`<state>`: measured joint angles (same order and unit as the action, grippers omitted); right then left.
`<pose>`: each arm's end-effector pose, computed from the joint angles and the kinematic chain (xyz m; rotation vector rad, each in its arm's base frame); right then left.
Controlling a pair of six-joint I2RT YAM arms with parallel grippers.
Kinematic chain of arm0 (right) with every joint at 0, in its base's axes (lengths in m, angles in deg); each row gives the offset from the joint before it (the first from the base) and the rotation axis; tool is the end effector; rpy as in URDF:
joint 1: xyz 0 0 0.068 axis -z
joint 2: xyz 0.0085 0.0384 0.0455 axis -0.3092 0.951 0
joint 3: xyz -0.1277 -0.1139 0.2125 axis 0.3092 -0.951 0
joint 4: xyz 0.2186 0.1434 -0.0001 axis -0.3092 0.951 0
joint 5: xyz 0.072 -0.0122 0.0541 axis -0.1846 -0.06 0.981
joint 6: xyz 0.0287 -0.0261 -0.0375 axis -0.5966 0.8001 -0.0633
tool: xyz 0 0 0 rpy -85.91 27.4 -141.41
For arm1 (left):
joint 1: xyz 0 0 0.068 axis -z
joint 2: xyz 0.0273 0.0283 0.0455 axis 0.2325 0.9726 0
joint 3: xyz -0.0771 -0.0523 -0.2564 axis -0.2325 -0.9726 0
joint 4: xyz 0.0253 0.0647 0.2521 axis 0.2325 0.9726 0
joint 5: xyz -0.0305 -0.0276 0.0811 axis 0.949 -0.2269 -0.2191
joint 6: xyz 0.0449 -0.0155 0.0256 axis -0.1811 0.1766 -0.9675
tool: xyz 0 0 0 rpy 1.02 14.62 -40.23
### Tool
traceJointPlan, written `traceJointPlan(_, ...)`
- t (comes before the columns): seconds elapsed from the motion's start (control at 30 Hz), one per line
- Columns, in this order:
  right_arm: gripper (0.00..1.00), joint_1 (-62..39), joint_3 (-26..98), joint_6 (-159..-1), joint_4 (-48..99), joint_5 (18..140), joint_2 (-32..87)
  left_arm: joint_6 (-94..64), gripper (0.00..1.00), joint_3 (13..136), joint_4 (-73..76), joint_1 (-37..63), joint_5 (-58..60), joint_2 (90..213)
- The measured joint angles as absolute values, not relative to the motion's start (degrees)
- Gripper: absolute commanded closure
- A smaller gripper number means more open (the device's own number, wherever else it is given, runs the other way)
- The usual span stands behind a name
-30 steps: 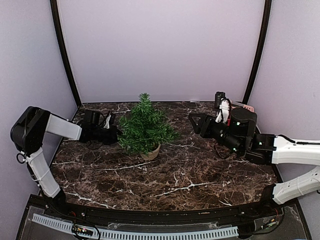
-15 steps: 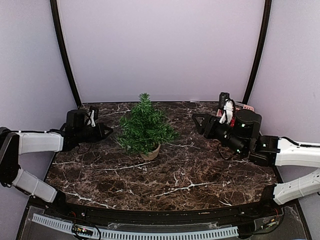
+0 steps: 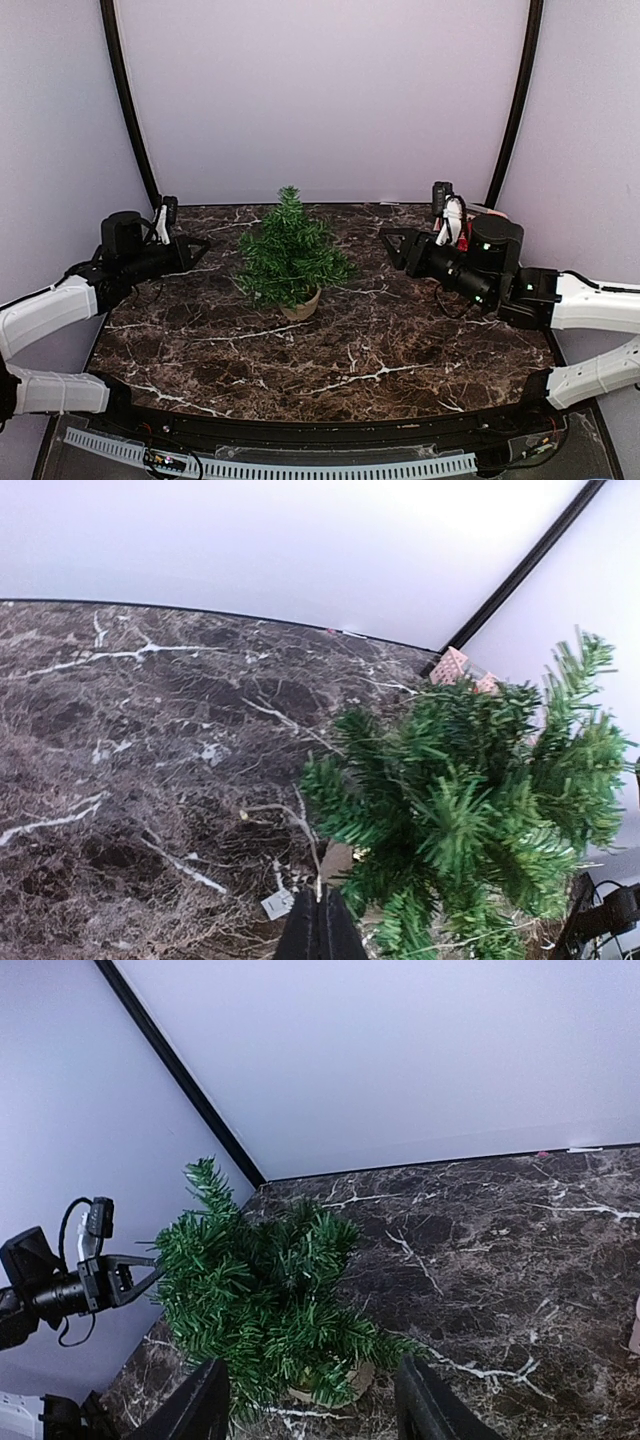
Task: Decorate the small christmas tree
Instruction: Wrap the light string in the gap of the branches.
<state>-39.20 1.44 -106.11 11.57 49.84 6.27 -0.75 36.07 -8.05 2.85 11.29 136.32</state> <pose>0.1438 0.1994 0.3108 -0.0743 1.7316 0.8798 0.2260 -0.0781 0.2604 0.0895 1.8907 -0.8030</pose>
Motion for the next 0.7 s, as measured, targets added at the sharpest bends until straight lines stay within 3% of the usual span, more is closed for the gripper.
traceJointPlan(0.7, 0.28, -38.24, 43.32, -95.66, 29.28, 65.73, 33.20, -13.54, 1.00, 51.76, -2.46, 2.85, 30.97, 137.32)
